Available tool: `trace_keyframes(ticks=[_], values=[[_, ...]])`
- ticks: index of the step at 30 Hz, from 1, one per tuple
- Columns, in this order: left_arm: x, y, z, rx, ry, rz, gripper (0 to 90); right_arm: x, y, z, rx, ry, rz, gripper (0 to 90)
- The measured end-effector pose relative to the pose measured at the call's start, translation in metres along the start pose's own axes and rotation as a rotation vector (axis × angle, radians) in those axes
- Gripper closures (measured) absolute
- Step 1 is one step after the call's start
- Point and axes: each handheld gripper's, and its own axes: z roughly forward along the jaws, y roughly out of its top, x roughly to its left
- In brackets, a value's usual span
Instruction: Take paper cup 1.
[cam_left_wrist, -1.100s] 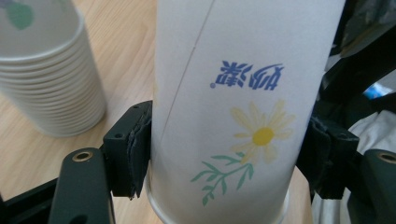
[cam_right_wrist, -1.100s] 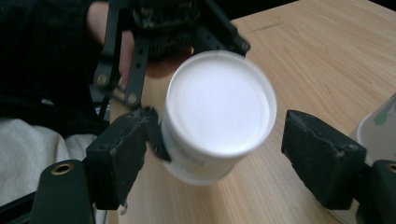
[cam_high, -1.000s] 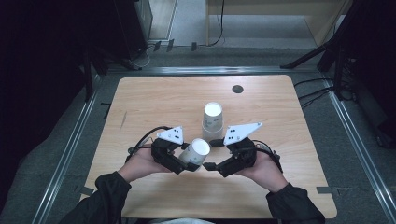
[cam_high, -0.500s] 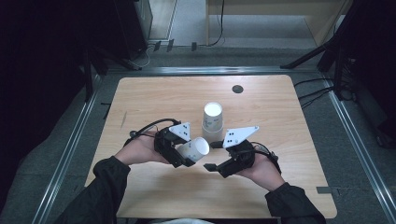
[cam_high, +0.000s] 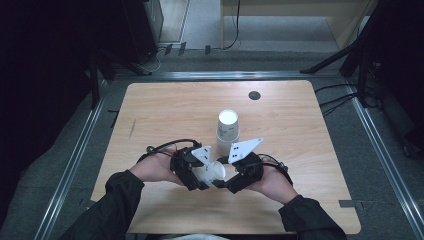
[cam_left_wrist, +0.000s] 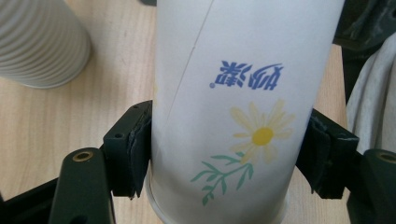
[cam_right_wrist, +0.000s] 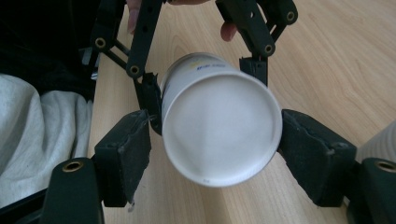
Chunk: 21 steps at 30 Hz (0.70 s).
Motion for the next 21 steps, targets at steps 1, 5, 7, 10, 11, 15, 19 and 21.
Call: trace_keyframes(ticks=[1,5,7,10,11,15,19,21], values=[[0.0,0.0,0.0,0.0,0.0,0.0,27.8,0.0,0.0,0.001,0.004,0.004,-0.002,26.8],[-0.002,0.002,0.006,0.014,-0.014,0.013,27.8,0.0,-0.001,0.008,0.023,0.019,-0.007,28.0],[-0.002,0.002,0.007,0.015,-0.016,0.013,27.8,0.0,-0.001,0.011,0.035,0.023,-0.013,29.6],[-0.003,0.002,0.008,0.015,-0.02,0.015,27.9,0.001,-0.001,0.013,0.051,0.025,-0.018,34.0],[-0.003,0.002,0.008,0.014,-0.021,0.015,27.9,0.0,-0.001,0.013,0.051,0.028,-0.014,34.3],[-0.002,0.002,0.007,0.007,-0.04,0.008,27.6,0.0,0.0,0.012,0.051,0.036,-0.003,34.9],[-0.001,0.001,0.004,-0.009,-0.032,-0.006,19.0,0.0,0.002,0.009,0.045,0.031,-0.004,34.8],[0.0,-0.002,0.0,-0.045,-0.027,-0.04,16.5,-0.001,0.004,0.004,0.018,0.024,0.0,34.8]])
